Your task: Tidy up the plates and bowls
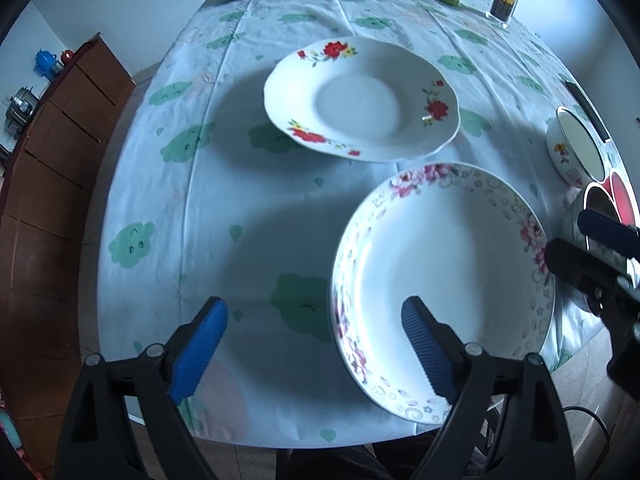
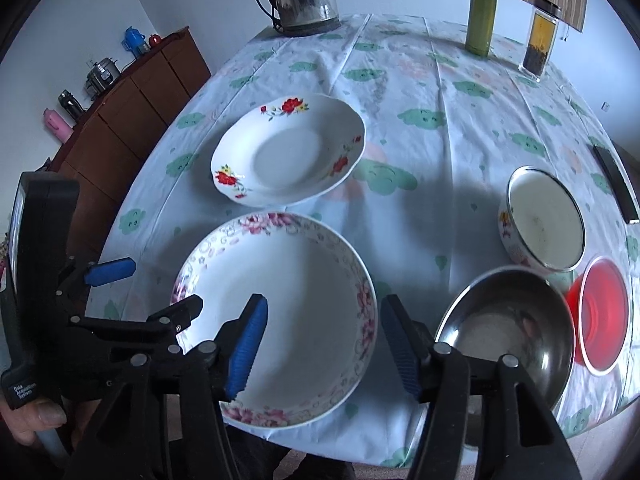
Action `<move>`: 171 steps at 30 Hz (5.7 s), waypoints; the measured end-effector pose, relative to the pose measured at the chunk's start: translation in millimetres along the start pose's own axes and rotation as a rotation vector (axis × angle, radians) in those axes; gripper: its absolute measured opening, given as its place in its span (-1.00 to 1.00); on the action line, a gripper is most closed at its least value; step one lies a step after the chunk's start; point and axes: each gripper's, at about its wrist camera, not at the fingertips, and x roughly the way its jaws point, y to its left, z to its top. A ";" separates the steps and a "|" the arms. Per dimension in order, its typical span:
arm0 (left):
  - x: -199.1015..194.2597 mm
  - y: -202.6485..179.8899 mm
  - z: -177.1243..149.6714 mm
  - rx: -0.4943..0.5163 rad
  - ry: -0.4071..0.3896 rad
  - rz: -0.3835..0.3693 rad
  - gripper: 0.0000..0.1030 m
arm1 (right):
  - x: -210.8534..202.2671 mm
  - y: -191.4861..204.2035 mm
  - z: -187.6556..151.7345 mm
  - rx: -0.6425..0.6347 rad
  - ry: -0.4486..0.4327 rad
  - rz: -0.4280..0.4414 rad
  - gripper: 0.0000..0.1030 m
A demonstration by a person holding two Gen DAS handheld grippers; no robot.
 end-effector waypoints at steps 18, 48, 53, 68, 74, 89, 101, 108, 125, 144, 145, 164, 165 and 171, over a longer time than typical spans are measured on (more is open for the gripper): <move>11.0 17.7 33.9 -0.013 0.004 -0.039 0.75 | 24.8 -9.5 41.9 0.039 0.054 -0.009 0.21; 38.5 44.4 127.3 -0.013 -0.004 -0.036 0.74 | 64.8 -31.2 120.5 0.134 0.077 -0.012 0.21; 50.3 48.9 140.5 -0.041 0.026 -0.062 0.69 | 78.2 -34.7 129.7 0.138 0.102 -0.021 0.21; 73.2 46.9 161.4 -0.039 0.080 -0.078 0.33 | 112.6 -38.3 143.2 0.137 0.179 -0.018 -0.06; 80.3 46.1 167.1 -0.029 0.098 -0.080 0.00 | 117.9 -36.9 145.6 0.132 0.186 -0.021 -0.17; 91.6 45.8 174.2 -0.010 0.112 -0.092 -0.45 | 127.8 -30.1 144.8 0.081 0.213 -0.065 -0.60; 85.4 37.0 166.3 -0.017 0.106 -0.063 -0.45 | 128.2 -31.7 143.8 0.108 0.211 -0.053 -0.60; 79.4 37.6 170.0 -0.036 0.106 -0.061 -0.45 | 123.9 -28.3 146.3 0.110 0.209 -0.039 -0.60; 47.5 38.8 161.9 -0.037 0.072 -0.040 -0.46 | 100.3 -22.3 142.2 0.096 0.194 -0.008 -0.60; 1.5 30.0 135.4 -0.030 0.032 -0.034 -0.46 | 51.4 -20.7 119.4 0.080 0.153 0.021 -0.60; -0.8 29.1 133.2 -0.030 0.031 -0.035 -0.46 | 49.2 -21.2 117.3 0.081 0.151 0.021 -0.60; -25.0 9.9 89.0 -0.013 0.021 -0.043 -0.46 | 16.7 -26.5 68.1 0.107 0.126 0.031 -0.60; -25.5 9.4 87.6 -0.013 0.022 -0.043 -0.46 | 15.6 -26.5 65.6 0.107 0.125 0.033 -0.60; -29.4 4.4 78.2 -0.004 0.019 -0.036 -0.46 | 10.9 -27.4 53.9 0.107 0.126 0.036 -0.60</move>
